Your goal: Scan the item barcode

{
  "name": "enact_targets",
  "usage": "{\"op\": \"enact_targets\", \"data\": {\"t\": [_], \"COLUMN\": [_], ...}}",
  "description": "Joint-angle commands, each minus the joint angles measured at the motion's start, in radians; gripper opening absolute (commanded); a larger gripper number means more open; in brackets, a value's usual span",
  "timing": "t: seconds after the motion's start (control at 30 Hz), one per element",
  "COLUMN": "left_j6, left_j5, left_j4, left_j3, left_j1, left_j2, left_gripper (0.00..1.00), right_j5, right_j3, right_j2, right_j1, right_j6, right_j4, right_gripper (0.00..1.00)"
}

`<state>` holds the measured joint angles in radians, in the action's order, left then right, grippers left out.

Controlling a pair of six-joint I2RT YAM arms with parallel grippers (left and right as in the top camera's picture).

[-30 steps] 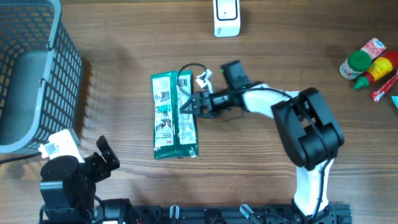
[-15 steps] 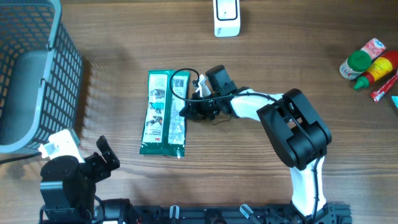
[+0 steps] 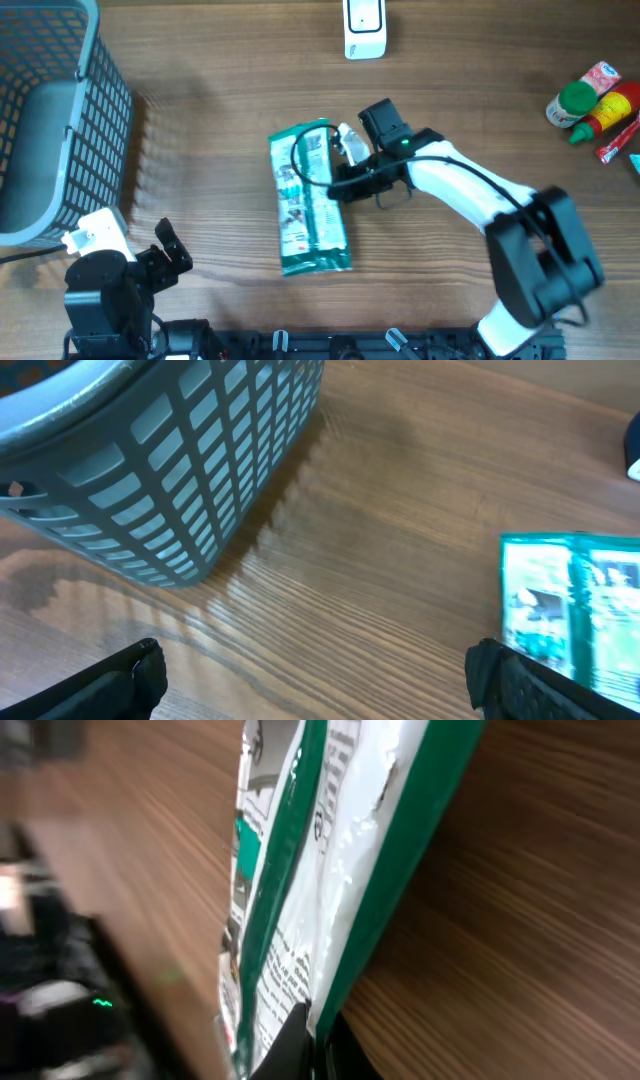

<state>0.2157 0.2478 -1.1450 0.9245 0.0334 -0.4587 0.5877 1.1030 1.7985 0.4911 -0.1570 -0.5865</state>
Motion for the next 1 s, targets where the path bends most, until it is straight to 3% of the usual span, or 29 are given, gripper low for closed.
{"op": "enact_targets", "data": {"t": [0.0, 0.07, 0.27, 0.57, 0.7, 0.9, 0.97], "left_j6": [-0.002, -0.002, -0.002, -0.002, -0.002, -0.002, -0.002], "left_j5": [-0.005, -0.005, -0.005, -0.005, -0.005, -0.005, -0.005], "left_j4": [0.003, 0.003, 0.003, 0.003, 0.003, 0.003, 0.003], "left_j3": [0.003, 0.003, 0.003, 0.003, 0.003, 0.003, 0.003], "left_j1": [-0.005, -0.005, -0.005, -0.005, -0.005, -0.005, -0.005], "left_j2": [0.003, 0.003, 0.003, 0.003, 0.003, 0.003, 0.003], "left_gripper": [1.0, 1.0, 1.0, 1.0, 1.0, 1.0, 1.0], "right_j5": [-0.378, -0.481, -0.547, -0.768, -0.762, -0.62, -0.583], "right_j3": [0.055, 0.116, 0.27, 0.281, 0.281, 0.281, 0.281], "right_j2": [-0.145, -0.216, -0.291, -0.203, -0.166, -0.086, -0.08], "right_j1": [0.0, 0.0, 0.002, 0.156, 0.24, 0.245, 0.245], "right_j6": [0.157, 0.183, 0.182, 0.065, 0.071, 0.05, 0.051], "right_j4": [-0.129, -0.233, -0.441, -0.539, -0.525, -0.503, -0.502], "right_gripper": [0.04, 0.04, 0.04, 0.04, 0.04, 0.04, 0.11]}}
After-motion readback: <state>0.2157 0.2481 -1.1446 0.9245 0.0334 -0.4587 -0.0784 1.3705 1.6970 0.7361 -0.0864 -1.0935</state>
